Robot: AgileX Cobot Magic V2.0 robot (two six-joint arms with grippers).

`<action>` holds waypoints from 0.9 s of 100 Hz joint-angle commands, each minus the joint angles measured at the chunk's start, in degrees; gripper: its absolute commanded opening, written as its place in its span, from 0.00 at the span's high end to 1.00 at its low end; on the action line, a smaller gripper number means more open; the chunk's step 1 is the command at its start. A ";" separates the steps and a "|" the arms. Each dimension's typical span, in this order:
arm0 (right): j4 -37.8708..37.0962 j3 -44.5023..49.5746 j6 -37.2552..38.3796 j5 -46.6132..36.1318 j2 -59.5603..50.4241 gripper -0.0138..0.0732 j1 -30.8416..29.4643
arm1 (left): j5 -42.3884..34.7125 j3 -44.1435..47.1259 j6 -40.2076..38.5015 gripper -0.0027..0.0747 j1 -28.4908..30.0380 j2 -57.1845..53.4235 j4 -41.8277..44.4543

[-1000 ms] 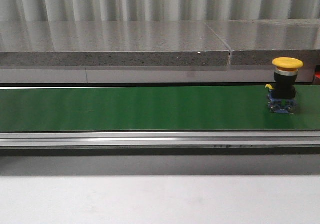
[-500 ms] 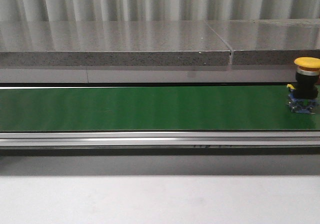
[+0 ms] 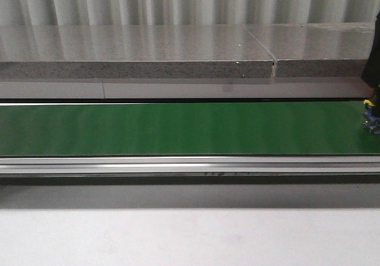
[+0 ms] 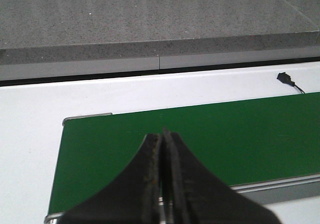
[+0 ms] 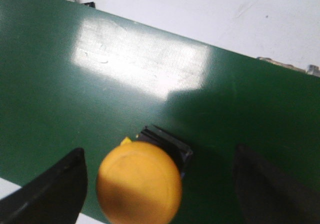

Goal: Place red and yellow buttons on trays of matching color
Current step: 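Grasp the yellow button at the belt's far end with the right gripper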

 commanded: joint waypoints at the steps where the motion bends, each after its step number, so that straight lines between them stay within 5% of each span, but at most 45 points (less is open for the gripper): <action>1: 1.41 -1.27 -0.68 -2.68 0.06 0.16 -0.09 | -4.26 -1.45 -0.15 0.99 -0.35 0.16 -1.35; 13: 1.41 -1.27 -0.62 -2.69 1.47 0.22 -0.09 | -4.26 -1.45 -0.15 0.99 -0.35 0.16 -1.35; 37: 1.41 -1.27 0.87 -0.69 1.47 0.74 -0.09 | -4.26 -1.45 -0.15 0.99 -0.35 0.16 -1.35; 46: 1.41 -1.27 0.93 -0.07 1.27 0.87 -0.22 | -4.26 -1.45 -0.15 0.99 -0.35 0.16 -1.35; 90: 0.94 -1.27 5.51 0.89 -9.23 0.89 -5.85 | -4.26 -1.45 -0.15 0.99 -0.35 0.16 -1.35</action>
